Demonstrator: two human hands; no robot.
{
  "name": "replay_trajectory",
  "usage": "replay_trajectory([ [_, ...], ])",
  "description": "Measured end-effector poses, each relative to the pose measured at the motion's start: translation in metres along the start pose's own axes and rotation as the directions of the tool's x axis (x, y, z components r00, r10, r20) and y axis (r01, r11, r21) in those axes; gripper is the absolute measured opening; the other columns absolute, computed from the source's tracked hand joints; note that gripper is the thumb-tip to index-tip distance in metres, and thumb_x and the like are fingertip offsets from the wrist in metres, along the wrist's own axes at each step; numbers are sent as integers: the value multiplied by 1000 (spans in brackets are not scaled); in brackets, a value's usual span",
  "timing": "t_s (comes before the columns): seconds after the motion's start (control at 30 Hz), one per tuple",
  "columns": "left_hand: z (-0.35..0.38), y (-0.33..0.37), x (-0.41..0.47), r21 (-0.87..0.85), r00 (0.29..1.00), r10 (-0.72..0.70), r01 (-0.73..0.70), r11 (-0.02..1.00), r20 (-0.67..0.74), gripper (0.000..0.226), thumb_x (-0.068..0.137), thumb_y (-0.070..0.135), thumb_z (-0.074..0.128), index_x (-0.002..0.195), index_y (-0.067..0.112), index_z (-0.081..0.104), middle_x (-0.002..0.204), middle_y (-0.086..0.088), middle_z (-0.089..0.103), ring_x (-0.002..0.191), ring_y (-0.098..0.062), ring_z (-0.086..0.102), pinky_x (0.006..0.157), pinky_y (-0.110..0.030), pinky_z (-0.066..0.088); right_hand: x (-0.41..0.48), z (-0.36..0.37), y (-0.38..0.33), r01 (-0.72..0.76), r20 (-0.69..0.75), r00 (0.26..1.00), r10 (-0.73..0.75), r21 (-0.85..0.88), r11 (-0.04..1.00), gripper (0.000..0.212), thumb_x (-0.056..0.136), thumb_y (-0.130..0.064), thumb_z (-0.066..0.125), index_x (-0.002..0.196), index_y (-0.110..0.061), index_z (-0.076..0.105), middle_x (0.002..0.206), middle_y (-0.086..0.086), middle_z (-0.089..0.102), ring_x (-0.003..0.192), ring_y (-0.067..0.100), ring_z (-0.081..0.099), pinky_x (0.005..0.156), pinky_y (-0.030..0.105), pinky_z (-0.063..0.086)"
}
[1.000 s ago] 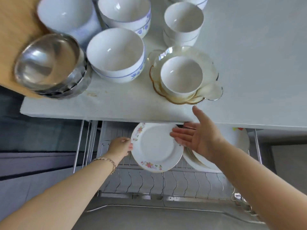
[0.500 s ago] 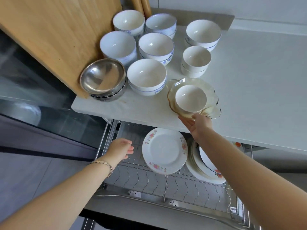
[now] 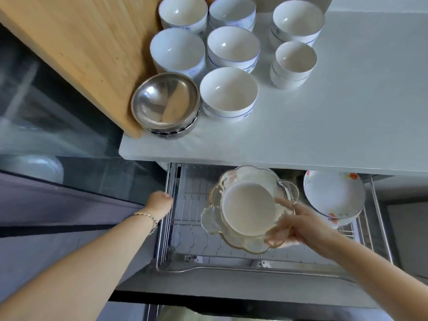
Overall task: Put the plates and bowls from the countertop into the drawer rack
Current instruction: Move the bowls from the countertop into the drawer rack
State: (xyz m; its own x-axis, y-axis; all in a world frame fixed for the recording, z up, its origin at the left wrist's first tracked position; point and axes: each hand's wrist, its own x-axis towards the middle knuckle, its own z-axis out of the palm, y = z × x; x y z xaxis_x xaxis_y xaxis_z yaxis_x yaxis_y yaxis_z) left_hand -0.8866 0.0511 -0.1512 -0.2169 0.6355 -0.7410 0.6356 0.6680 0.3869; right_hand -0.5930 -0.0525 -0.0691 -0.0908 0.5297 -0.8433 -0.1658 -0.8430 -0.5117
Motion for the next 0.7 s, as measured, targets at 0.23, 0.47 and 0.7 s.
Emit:
replay_trajectory([
  [0.23,2,-8,39,194,997,33,-45,980,65,60,93,-5,34,148,4,16,142,-18,39,122,-32,48,89,-30,41,82,50,53,-112,-112,986,126,118,987,58,87,14,38,134,-20,34,75,26,67,50,28,69,63,39,60],
  [0.47,18,-33,84,355,994,107,-99,930,-4,43,93,2,39,135,5,42,128,-19,54,108,-35,58,86,-38,49,181,92,56,-87,-225,967,116,134,987,57,88,10,38,132,-26,33,119,31,58,53,24,69,54,30,58],
  [0.7,28,-54,101,252,983,132,-97,963,-126,40,91,1,42,126,17,55,115,-14,63,101,-35,61,86,-39,52,255,117,44,-20,-310,947,87,212,977,59,88,11,33,138,-20,28,126,27,56,47,24,66,53,32,59],
])
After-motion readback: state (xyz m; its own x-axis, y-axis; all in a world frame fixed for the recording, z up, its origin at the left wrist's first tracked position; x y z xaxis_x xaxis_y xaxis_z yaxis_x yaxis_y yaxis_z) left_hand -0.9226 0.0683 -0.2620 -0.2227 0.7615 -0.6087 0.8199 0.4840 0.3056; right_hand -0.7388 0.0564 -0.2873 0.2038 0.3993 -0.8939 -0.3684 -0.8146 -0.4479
